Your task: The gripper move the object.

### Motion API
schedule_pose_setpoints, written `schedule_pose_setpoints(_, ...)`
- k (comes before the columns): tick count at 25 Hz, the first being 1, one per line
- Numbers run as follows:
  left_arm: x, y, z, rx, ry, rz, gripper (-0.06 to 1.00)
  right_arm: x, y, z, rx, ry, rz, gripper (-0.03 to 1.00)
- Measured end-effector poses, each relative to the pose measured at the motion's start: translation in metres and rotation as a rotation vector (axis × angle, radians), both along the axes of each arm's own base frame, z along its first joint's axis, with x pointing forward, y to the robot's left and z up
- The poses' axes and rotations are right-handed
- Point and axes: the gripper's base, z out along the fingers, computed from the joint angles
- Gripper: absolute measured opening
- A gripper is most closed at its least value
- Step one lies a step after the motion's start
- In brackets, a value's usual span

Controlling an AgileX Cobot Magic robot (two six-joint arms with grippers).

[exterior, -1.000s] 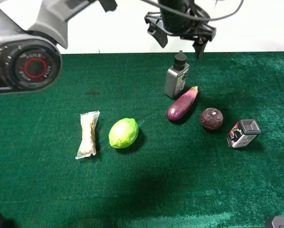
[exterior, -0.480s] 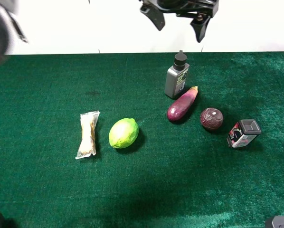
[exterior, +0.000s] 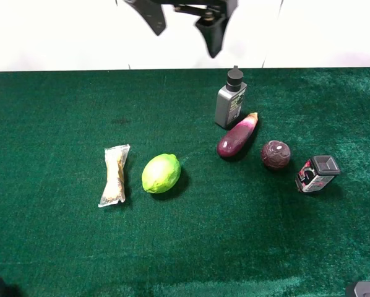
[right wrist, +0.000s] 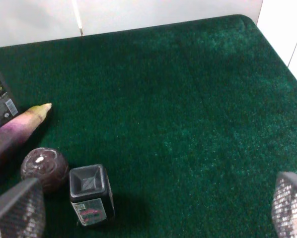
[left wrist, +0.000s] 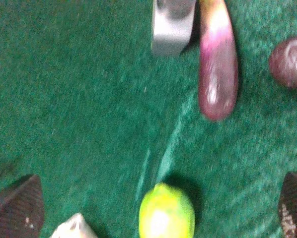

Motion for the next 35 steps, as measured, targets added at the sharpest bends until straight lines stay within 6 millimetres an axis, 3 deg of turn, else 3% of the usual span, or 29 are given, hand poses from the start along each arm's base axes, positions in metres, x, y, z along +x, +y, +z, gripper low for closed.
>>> schedule_pose_setpoints(12, -0.076, 0.080, 0.015, 0.055, 0.002, -0.001, 0.95, 0.000, 0.000, 0.000, 0.000, 0.000, 0.000, 0.70)
schedule_pose_setpoints(23, -0.169, 0.177, 0.025, -0.007, -0.121, 0.003, 0.95, 0.000, 0.000, 0.000, 0.000, 0.000, 0.000, 0.70)
schedule_pose_setpoints(29, -0.219, 0.227, 0.014, -0.093, -0.209, 0.009, 0.95, 0.000, 0.000, 0.000, 0.000, 0.000, 0.000, 0.70)
schedule_pose_setpoints(35, -0.250, 0.256, -0.008, -0.153, -0.264, 0.015, 0.95, 0.000, 0.000, 0.000, 0.000, 0.000, 0.000, 0.70)
